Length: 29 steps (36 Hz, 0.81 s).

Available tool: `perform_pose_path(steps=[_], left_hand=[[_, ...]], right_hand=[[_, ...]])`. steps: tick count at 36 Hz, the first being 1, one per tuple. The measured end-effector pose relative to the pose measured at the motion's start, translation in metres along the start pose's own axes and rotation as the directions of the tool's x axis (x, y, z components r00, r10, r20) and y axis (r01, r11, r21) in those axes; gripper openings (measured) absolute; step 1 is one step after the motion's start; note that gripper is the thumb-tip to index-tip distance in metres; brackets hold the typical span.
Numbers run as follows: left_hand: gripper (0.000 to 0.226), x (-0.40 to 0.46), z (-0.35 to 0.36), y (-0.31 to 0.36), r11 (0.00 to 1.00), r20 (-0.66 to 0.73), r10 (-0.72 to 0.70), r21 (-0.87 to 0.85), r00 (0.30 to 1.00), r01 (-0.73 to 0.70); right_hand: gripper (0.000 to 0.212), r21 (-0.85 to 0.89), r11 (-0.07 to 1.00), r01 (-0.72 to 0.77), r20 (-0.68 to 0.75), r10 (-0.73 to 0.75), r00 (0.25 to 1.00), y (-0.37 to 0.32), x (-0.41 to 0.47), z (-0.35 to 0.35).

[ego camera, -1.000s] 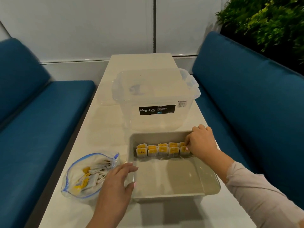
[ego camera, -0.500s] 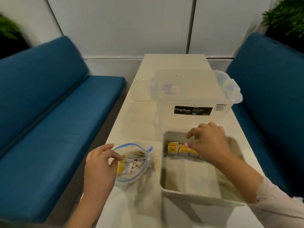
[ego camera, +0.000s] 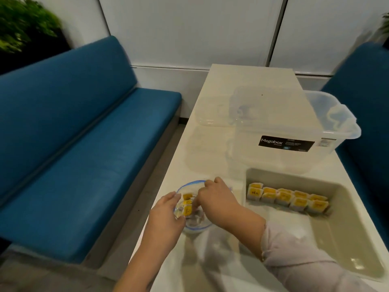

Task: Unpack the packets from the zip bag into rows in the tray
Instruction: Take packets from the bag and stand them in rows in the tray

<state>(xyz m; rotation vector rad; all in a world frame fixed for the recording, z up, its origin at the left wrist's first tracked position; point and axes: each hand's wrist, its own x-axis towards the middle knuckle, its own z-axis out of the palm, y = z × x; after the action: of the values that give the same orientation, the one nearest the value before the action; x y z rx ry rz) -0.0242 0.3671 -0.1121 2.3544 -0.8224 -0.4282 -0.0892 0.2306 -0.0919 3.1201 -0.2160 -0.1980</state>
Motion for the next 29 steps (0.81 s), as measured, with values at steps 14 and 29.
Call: perform_pose_path(steps=[14, 29], left_hand=[[0.038, 0.004, -0.007, -0.006, 0.994, -0.135, 0.052, -0.089, 0.989, -0.065], [0.024, 0.016, -0.029, 0.028, 0.48, 0.3, -0.19, -0.802, 0.935, 0.355]], right_hand=[[0.027, 0.149, 0.984, -0.1, -0.115, 0.118, 0.986, 0.004, 0.01, 0.004], [0.011, 0.165, 0.985, -0.041, -0.655, 0.14, 0.742, -0.008, -0.025, -0.002]])
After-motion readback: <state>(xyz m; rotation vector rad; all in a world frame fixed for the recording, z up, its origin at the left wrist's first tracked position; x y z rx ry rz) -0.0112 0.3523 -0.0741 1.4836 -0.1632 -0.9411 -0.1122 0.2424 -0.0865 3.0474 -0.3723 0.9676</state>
